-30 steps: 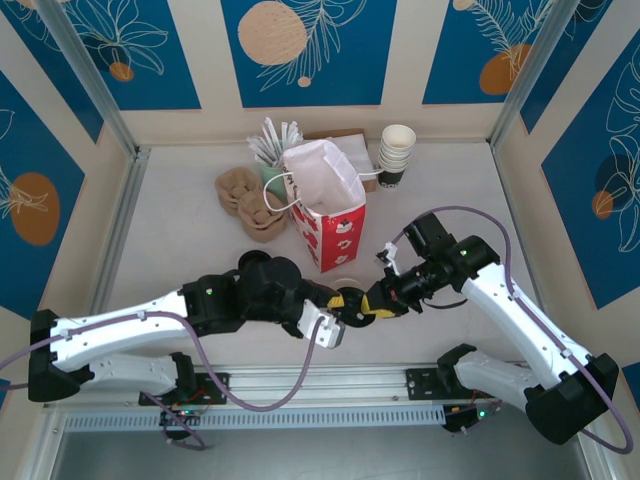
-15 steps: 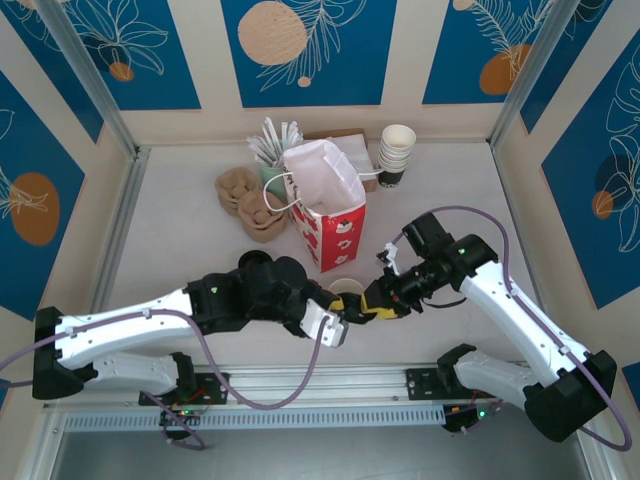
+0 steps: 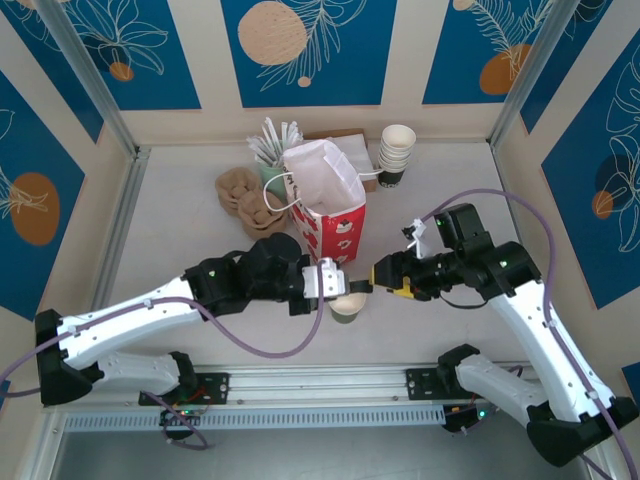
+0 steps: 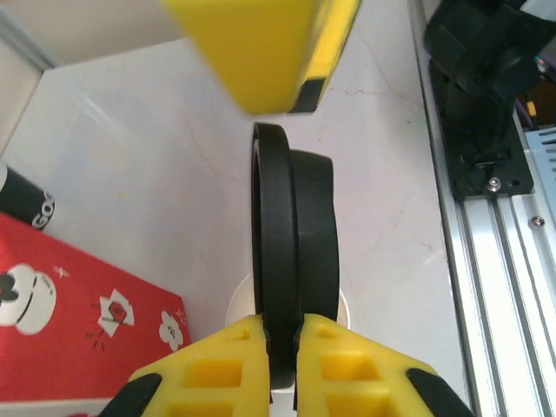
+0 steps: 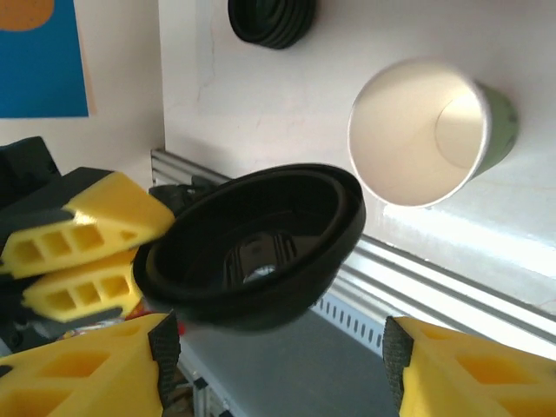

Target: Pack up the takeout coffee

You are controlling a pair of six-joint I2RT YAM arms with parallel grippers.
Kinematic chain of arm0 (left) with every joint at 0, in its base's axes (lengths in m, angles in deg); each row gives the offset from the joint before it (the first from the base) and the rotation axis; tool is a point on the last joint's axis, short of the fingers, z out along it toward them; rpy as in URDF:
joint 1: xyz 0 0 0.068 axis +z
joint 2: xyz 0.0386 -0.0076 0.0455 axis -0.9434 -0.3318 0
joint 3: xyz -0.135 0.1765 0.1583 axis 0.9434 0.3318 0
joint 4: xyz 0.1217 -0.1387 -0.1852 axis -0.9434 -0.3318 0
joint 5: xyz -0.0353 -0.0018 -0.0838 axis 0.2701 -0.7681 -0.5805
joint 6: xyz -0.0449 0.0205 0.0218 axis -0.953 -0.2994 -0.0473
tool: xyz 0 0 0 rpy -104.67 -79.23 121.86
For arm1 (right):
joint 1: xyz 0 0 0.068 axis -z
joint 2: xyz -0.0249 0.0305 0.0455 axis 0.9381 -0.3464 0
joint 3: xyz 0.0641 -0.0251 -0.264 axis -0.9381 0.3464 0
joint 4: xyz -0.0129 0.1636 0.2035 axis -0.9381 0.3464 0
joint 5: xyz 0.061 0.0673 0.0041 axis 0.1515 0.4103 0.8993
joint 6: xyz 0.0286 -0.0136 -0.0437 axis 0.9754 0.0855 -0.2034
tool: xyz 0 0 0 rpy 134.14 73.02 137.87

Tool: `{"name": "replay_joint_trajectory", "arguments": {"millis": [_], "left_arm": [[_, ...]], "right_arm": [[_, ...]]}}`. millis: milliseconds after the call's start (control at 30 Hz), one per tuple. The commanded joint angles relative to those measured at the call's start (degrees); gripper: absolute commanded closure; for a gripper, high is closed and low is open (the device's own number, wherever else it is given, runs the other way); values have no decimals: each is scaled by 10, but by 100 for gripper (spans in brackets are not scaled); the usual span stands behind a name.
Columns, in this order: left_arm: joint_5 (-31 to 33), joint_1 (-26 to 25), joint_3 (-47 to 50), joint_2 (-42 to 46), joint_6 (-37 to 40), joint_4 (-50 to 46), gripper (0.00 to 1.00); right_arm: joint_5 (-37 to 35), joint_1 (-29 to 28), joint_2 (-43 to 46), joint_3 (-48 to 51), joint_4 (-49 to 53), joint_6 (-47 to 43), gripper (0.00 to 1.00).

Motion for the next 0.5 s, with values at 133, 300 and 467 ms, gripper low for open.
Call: {"name": "replay_joint_trajectory", "arguments": {"millis": [133,300,467], "left_arm": [[-24,25,7,-10,-247,28,92],[-39,42,33,9,-425,55,92],[-94,77,100,24,-595,99,93]], "right_arm": [[-48,18,22,-18,18,6,34],[-34,32,35,6,-9,16,35],[-7,46,45,42,-41,28,35]]}}
